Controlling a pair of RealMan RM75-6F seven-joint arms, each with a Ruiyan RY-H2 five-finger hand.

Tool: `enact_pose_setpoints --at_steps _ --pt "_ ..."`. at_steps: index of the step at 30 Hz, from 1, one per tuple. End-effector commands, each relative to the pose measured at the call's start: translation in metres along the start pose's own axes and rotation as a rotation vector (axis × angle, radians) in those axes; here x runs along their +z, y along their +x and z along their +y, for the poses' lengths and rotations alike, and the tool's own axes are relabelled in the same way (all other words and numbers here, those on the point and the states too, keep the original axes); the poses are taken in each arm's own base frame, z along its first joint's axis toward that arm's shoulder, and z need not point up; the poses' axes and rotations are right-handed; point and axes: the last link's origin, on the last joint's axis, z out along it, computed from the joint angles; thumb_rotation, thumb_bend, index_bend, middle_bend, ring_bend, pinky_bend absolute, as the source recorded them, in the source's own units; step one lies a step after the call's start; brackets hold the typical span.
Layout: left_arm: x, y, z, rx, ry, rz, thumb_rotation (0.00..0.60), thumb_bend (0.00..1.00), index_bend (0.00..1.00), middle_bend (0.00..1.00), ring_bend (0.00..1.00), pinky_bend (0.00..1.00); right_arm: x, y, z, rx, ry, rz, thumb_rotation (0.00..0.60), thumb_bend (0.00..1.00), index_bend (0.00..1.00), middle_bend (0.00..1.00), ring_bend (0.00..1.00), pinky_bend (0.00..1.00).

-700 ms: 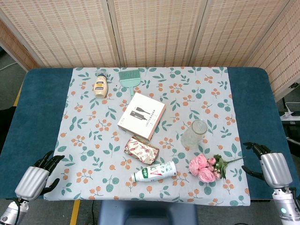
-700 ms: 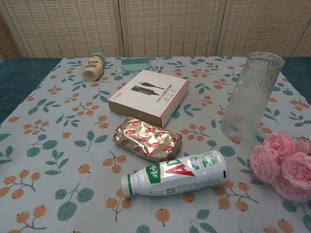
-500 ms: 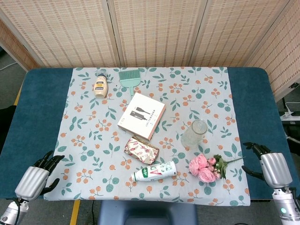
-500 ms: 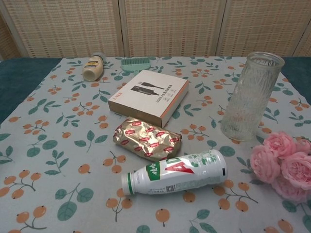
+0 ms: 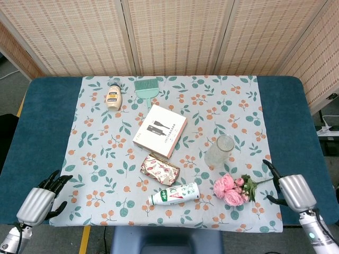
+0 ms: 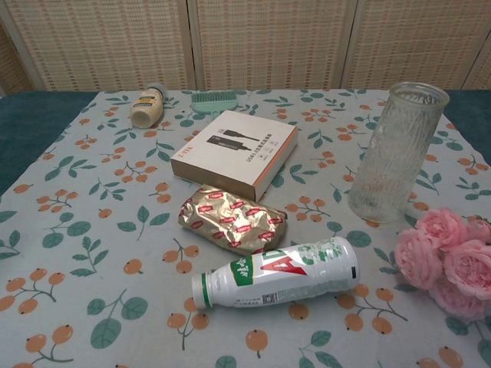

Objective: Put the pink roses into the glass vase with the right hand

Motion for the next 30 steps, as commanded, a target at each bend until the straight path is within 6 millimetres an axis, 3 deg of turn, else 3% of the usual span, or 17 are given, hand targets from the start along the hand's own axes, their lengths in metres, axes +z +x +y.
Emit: enact_pose_setpoints --at_steps 1,6,11,13,15,18,24,27,30 --pt "-0.001 0.001 0.000 -0.005 0.003 0.002 0.600 0.35 0.11 0.18 0.06 0.28 0.019 -0.026 -0.005 -0.005 0.008 -0.212 0.600 0.00 0.03 0.76 0.84 1.00" --pt "-0.001 0.002 -0.003 -0.006 0.021 0.004 0.600 0.35 0.11 0.18 0.06 0.28 0.033 -0.035 -0.017 0.070 0.040 -0.294 0.600 0.00 0.04 0.78 0.85 1.00" --pt "-0.001 0.002 -0.003 -0.008 0.020 0.006 0.600 0.35 0.11 0.18 0.06 0.28 0.038 -0.038 -0.022 0.080 0.057 -0.291 0.600 0.00 0.14 0.80 0.86 1.00" --pt "-0.001 0.002 -0.002 -0.007 0.018 0.005 0.600 0.35 0.11 0.18 0.06 0.28 0.040 -0.040 -0.024 0.077 0.062 -0.293 0.600 0.00 0.22 0.81 0.87 1.00" --pt "-0.001 0.002 -0.002 -0.005 0.014 0.007 0.600 0.35 0.11 0.18 0.06 0.28 0.048 -0.046 -0.030 0.073 0.068 -0.298 0.600 0.00 0.39 0.83 0.88 1.00" --pt "-0.002 0.003 -0.003 -0.007 0.020 0.009 0.600 0.35 0.11 0.18 0.06 0.28 0.059 -0.059 -0.036 0.070 0.062 -0.310 0.600 0.00 0.55 0.85 0.88 1.00" --pt "-0.002 0.004 -0.004 -0.010 0.025 0.011 0.600 0.35 0.11 0.18 0.06 0.28 0.061 -0.063 -0.029 0.045 0.033 -0.310 0.600 0.00 0.69 0.87 0.88 1.00" --pt "-0.002 0.003 -0.003 -0.009 0.021 0.010 0.600 0.35 0.11 0.18 0.06 0.28 0.061 -0.058 -0.030 0.064 0.032 -0.289 0.600 0.12 0.79 0.88 0.88 1.00" --pt "-0.002 0.003 -0.003 -0.009 0.022 0.006 0.600 0.35 0.11 0.18 0.06 0.28 0.054 -0.038 -0.039 0.145 0.073 -0.217 0.600 0.29 0.87 0.89 0.88 1.00"
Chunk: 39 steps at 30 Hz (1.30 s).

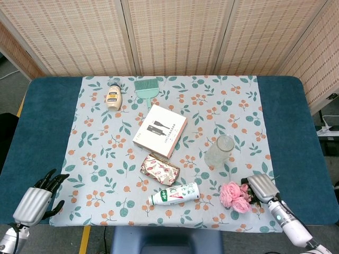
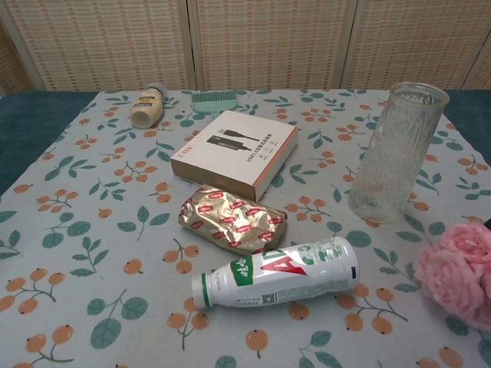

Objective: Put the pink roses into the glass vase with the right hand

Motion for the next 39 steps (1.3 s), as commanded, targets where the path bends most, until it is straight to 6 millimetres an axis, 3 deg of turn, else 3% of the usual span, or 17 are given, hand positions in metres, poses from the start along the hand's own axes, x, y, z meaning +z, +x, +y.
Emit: enact_pose_setpoints --at_steps 1,9,17,22,28,39 --pt "0.000 0.000 0.000 0.000 0.001 -0.001 0.600 0.35 0.11 0.18 0.06 0.28 -0.015 0.022 -0.013 0.089 0.069 0.080 0.600 0.32 0.89 0.90 0.88 1.00" --pt "-0.001 0.001 -0.001 -0.006 0.003 0.005 0.600 0.35 0.11 0.18 0.06 0.28 -0.071 0.106 -0.044 0.400 0.215 0.180 0.600 0.45 0.91 0.91 0.88 1.00" --pt "-0.001 0.001 0.001 -0.003 -0.001 0.001 0.600 0.35 0.11 0.18 0.06 0.28 -0.098 0.165 -0.060 0.669 0.317 0.167 0.600 0.50 0.91 0.91 0.88 1.00" --pt "0.000 0.000 0.001 -0.001 -0.003 -0.001 0.600 0.35 0.11 0.18 0.06 0.28 -0.089 0.198 -0.065 0.792 0.369 0.260 0.600 0.51 0.91 0.91 0.88 1.00" --pt "0.000 0.000 0.001 0.000 -0.001 -0.004 0.600 0.35 0.11 0.18 0.06 0.28 -0.067 0.220 -0.070 0.961 0.378 0.298 0.600 0.54 0.91 0.91 0.89 1.00" --pt "-0.001 0.000 0.002 0.005 -0.002 0.000 0.600 0.35 0.11 0.18 0.06 0.28 -0.023 0.226 -0.065 1.054 0.364 0.286 0.600 0.56 0.91 0.91 0.88 1.00"
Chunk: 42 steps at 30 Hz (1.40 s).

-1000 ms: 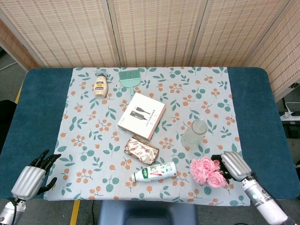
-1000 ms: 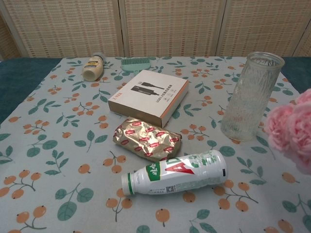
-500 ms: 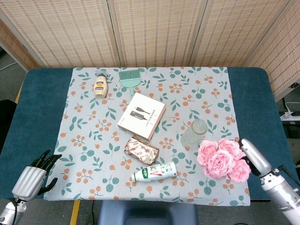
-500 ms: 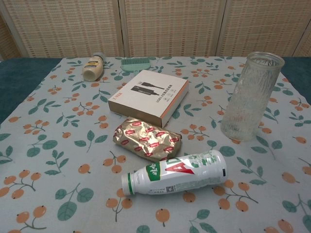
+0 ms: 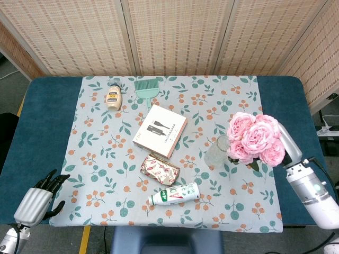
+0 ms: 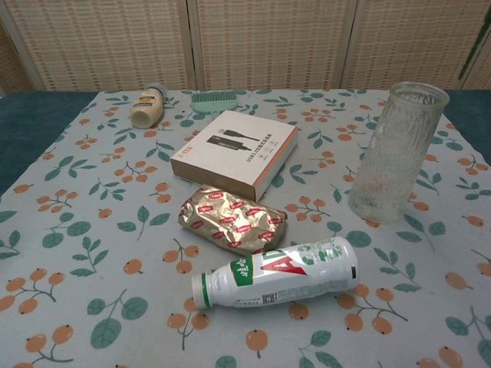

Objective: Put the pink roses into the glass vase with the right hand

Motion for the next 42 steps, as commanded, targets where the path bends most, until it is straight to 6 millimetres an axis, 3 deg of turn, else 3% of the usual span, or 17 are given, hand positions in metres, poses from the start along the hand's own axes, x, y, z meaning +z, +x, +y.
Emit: enact_pose_setpoints --at_steps 1,8,21,29,32,33,37,40,42 --pt "0.000 0.000 0.000 0.002 0.000 0.000 0.600 0.35 0.11 0.18 0.06 0.28 0.016 -0.001 0.010 0.046 0.001 -0.011 0.600 0.56 0.91 0.91 0.88 1.00" --pt "0.001 -0.001 -0.001 0.005 0.008 -0.006 0.600 0.35 0.11 0.18 0.06 0.28 0.029 -0.002 0.030 0.087 -0.011 -0.059 0.600 0.57 0.91 0.91 0.88 1.00" --pt "0.001 -0.002 0.000 0.007 0.004 -0.009 0.600 0.35 0.11 0.18 0.06 0.28 0.024 0.008 0.054 0.075 -0.069 -0.044 0.600 0.57 0.91 0.91 0.88 1.00" --pt "0.001 -0.002 0.000 0.011 0.007 -0.013 0.600 0.35 0.11 0.18 0.06 0.28 0.029 0.011 0.085 0.090 -0.122 -0.012 0.600 0.57 0.86 0.91 0.86 1.00" --pt "0.001 -0.002 0.000 0.009 0.010 -0.013 0.600 0.35 0.11 0.18 0.06 0.28 0.031 0.009 0.094 0.097 -0.128 -0.025 0.600 0.48 0.75 0.91 0.85 1.00" --pt "0.001 -0.002 0.000 0.009 0.010 -0.013 0.600 0.35 0.11 0.18 0.06 0.28 0.032 0.008 0.096 0.099 -0.130 -0.032 0.600 0.40 0.69 0.91 0.84 1.00" --pt "0.001 -0.002 0.000 0.008 0.008 -0.014 0.600 0.35 0.11 0.18 0.06 0.28 0.032 0.007 0.102 0.091 -0.127 -0.064 0.600 0.16 0.36 0.91 0.82 1.00" --pt "0.001 -0.002 0.000 0.008 0.007 -0.011 0.600 0.35 0.11 0.18 0.06 0.28 0.030 0.009 0.104 0.076 -0.119 -0.070 0.600 0.08 0.14 0.89 0.79 1.00" --pt "0.001 -0.002 -0.001 0.008 0.009 -0.012 0.600 0.35 0.11 0.18 0.06 0.28 0.027 0.012 0.104 0.054 -0.107 -0.062 0.600 0.07 0.05 0.86 0.77 1.00"
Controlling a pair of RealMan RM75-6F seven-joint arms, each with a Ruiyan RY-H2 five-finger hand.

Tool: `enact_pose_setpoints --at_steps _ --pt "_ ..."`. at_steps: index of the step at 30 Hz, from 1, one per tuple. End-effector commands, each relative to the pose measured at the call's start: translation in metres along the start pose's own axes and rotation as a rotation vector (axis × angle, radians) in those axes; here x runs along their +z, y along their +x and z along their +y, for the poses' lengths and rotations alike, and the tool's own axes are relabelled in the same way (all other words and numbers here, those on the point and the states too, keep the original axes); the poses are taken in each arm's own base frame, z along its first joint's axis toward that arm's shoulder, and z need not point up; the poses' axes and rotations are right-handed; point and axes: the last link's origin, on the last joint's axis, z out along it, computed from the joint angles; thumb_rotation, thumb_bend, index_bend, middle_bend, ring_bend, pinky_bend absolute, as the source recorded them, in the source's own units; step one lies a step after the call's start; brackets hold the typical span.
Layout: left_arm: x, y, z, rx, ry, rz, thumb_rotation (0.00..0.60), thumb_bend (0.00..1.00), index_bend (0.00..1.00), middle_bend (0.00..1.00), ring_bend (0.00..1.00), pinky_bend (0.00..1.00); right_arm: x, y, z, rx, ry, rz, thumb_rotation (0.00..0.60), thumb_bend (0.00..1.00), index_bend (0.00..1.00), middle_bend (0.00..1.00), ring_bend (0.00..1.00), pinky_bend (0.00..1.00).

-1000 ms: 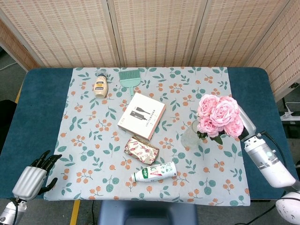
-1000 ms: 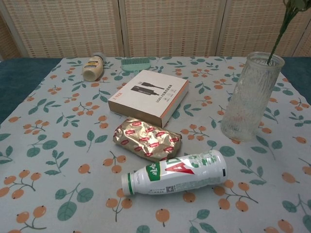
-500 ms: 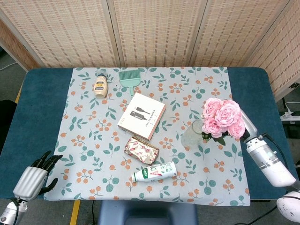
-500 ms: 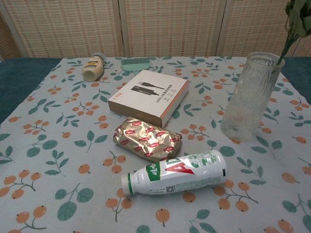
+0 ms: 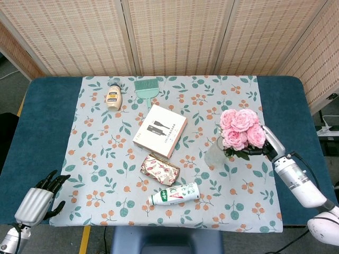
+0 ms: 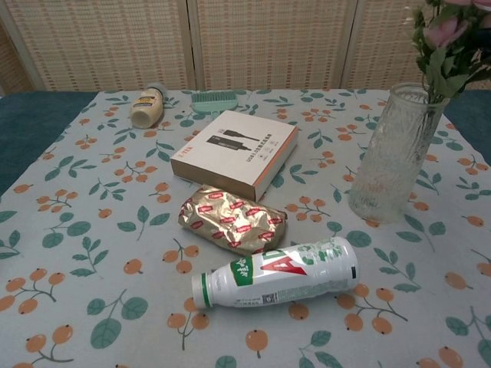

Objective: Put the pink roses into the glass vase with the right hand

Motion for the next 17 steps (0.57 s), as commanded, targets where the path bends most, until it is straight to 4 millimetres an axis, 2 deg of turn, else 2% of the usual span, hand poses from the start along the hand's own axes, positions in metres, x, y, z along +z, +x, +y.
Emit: enact_pose_setpoints --at_steps 1,4,7,11,14,16,17 --pt "0.000 0.000 -0.001 0.000 0.003 0.000 0.600 0.35 0.11 0.18 0.06 0.28 -0.006 0.005 0.001 -0.050 0.019 0.017 0.600 0.07 0.02 0.84 0.75 1.00" --pt "0.000 0.001 -0.002 -0.004 0.008 0.001 0.600 0.35 0.11 0.18 0.06 0.28 -0.015 0.009 0.002 -0.154 0.057 0.059 0.600 0.06 0.00 0.75 0.67 1.00" --pt "0.000 0.001 -0.003 -0.006 0.012 0.002 0.600 0.35 0.11 0.18 0.06 0.28 -0.032 0.013 0.004 -0.290 0.089 0.120 0.600 0.05 0.00 0.61 0.56 1.00" --pt "0.000 0.001 -0.004 -0.006 0.017 0.000 0.600 0.35 0.11 0.18 0.06 0.28 -0.074 0.012 0.018 -0.552 0.085 0.278 0.600 0.05 0.00 0.44 0.39 0.97" --pt "0.000 0.001 -0.004 -0.006 0.018 0.004 0.600 0.35 0.11 0.18 0.06 0.28 -0.109 0.004 0.036 -0.835 0.069 0.449 0.600 0.05 0.08 0.41 0.34 0.92" --pt "0.001 0.001 -0.005 -0.005 0.018 0.007 0.600 0.35 0.11 0.18 0.06 0.28 -0.125 -0.003 0.050 -0.965 0.066 0.545 0.600 0.05 0.11 0.39 0.31 0.89" --pt "0.001 0.001 -0.005 -0.004 0.019 0.008 0.600 0.35 0.11 0.18 0.06 0.28 -0.129 -0.006 0.054 -0.971 0.068 0.566 0.600 0.05 0.12 0.38 0.30 0.87"
